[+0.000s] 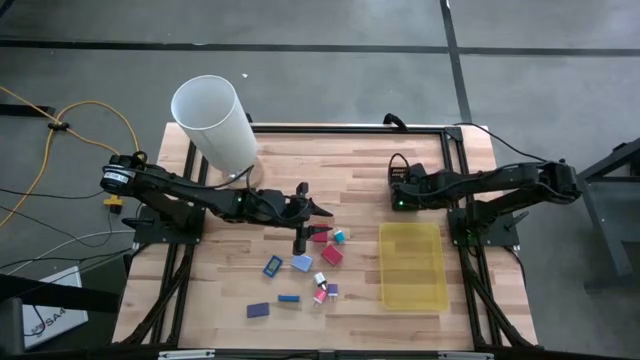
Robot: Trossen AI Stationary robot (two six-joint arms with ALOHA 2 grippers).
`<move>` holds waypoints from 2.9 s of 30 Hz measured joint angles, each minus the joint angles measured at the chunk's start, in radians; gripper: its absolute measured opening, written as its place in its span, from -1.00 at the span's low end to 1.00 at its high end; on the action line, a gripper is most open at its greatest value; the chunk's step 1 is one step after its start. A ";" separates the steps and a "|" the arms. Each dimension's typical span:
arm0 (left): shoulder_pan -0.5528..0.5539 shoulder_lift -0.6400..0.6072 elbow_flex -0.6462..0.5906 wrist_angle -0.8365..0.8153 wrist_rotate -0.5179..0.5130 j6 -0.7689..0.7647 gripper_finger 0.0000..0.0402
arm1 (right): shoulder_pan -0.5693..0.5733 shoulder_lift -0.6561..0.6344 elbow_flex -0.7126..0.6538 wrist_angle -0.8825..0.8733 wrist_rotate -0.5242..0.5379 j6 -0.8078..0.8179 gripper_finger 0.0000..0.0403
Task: Pick & Place Office items
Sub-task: Put the black digital clock into the black bin, then put bottom right blue digital clock into the black bin
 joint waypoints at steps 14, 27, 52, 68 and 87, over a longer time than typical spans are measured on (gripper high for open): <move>0.000 0.000 0.000 0.000 0.003 -0.004 -0.20 | 0.000 0.000 -0.008 0.041 0.000 -0.008 -0.53; 0.000 0.000 0.000 0.000 0.003 -0.007 -0.20 | 0.000 0.000 -0.008 0.043 0.001 -0.015 -0.43; 0.000 0.000 0.000 0.000 0.003 -0.003 -0.20 | 0.001 -0.003 0.021 0.454 -0.052 -0.473 -0.41; 0.000 0.000 0.000 -0.025 0.002 0.005 -0.20 | 0.015 -0.003 0.021 0.567 -0.460 -0.643 -0.41; -0.107 0.000 0.000 -0.286 0.003 -0.006 -0.20 | 0.280 -0.003 0.021 0.848 -0.564 -0.705 -0.41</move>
